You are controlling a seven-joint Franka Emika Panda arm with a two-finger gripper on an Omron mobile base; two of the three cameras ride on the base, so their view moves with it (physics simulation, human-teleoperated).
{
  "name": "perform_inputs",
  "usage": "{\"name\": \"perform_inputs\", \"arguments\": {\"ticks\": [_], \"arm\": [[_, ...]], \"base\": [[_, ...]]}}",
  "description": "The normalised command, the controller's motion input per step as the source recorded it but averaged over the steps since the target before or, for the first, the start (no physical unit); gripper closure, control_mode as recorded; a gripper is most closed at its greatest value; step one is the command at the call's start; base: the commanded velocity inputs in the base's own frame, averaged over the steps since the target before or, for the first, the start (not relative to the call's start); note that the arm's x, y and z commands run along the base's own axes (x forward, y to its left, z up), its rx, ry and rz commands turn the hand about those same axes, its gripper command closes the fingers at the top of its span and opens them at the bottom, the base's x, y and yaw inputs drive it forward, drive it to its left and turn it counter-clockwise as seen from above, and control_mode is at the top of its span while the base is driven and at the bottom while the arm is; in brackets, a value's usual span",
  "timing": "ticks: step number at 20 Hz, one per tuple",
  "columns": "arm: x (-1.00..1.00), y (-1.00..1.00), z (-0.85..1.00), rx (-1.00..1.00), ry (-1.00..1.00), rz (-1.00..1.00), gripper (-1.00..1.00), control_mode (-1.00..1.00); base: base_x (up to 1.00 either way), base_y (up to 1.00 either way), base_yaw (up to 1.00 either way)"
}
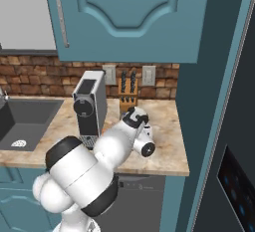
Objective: Take the bottled waters from the counter and place them in the freezer to freeze. Close the freezer door after placing the bottles.
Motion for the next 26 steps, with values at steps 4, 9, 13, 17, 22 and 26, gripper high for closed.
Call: {"name": "perform_inputs", "arguments": {"ticks": [4,9,13,17,22,26], "arm": [[0.25,0.00,-0.01,0.00,0.00,0.00,-1.00,-1.00],[0.09,0.03,0.00,0.00,0.00,0.00,-1.00,-1.00],[0.03,0.01,0.00,0.00,0.00,0.00,-1.00,-1.00],[0.00,0.08,0.00,0.00,0.00,0.00,-1.00,-1.00],[0.00,0.11,0.00,0.00,0.00,0.00,-1.00,-1.00],[0.01,0.07,0.00,0.00,0.00,0.00,-1.00,-1.00]], "base": [[0.00,0.00,0.00],[0.00,0.00,0.00],[0.00,0.00,0.00],[0.00,0.00,0.00],[0.00,0.00,0.00],[0.00,0.00,0.00]]}}
